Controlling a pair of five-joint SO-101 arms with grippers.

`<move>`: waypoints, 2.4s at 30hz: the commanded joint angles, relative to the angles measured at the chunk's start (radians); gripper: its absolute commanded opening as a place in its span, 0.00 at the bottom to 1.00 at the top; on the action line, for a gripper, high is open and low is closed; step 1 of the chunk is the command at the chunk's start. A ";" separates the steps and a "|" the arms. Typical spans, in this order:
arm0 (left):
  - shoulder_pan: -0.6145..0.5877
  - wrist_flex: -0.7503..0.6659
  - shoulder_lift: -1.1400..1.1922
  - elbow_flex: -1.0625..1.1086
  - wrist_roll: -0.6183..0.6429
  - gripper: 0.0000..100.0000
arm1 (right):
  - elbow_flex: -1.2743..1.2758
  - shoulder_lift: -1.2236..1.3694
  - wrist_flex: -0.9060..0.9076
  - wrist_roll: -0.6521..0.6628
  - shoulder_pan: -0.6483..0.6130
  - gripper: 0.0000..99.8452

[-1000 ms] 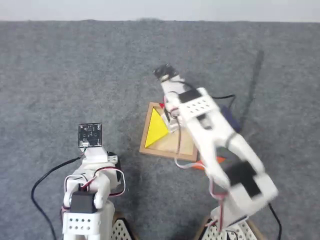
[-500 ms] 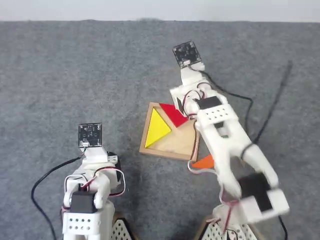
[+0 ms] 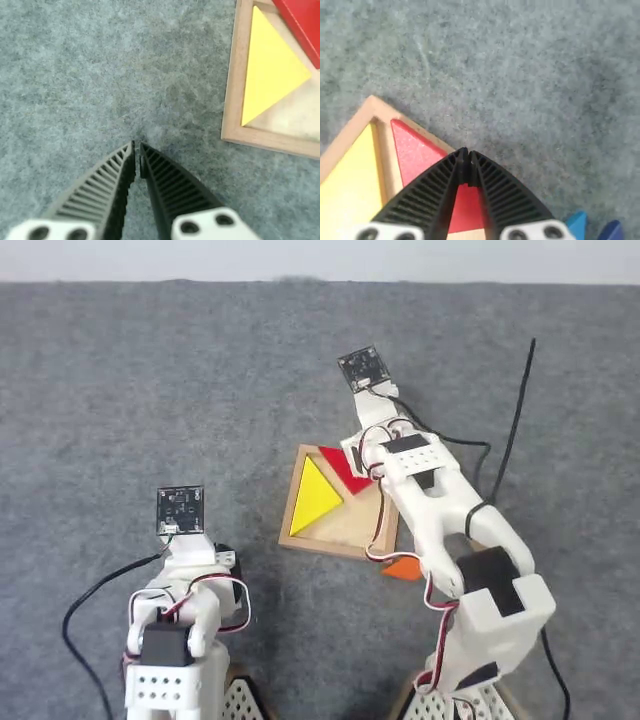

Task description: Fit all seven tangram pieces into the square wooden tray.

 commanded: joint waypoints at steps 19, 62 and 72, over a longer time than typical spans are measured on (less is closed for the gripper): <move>-0.006 0.005 -0.020 -0.013 -0.015 0.01 | 0.244 -0.550 0.082 0.011 0.042 0.01; -0.006 0.005 -0.020 -0.013 -0.015 0.01 | 0.198 -0.326 0.148 0.041 0.050 0.01; -0.006 0.005 -0.020 -0.013 -0.015 0.01 | 0.341 -0.400 0.208 0.040 0.084 0.10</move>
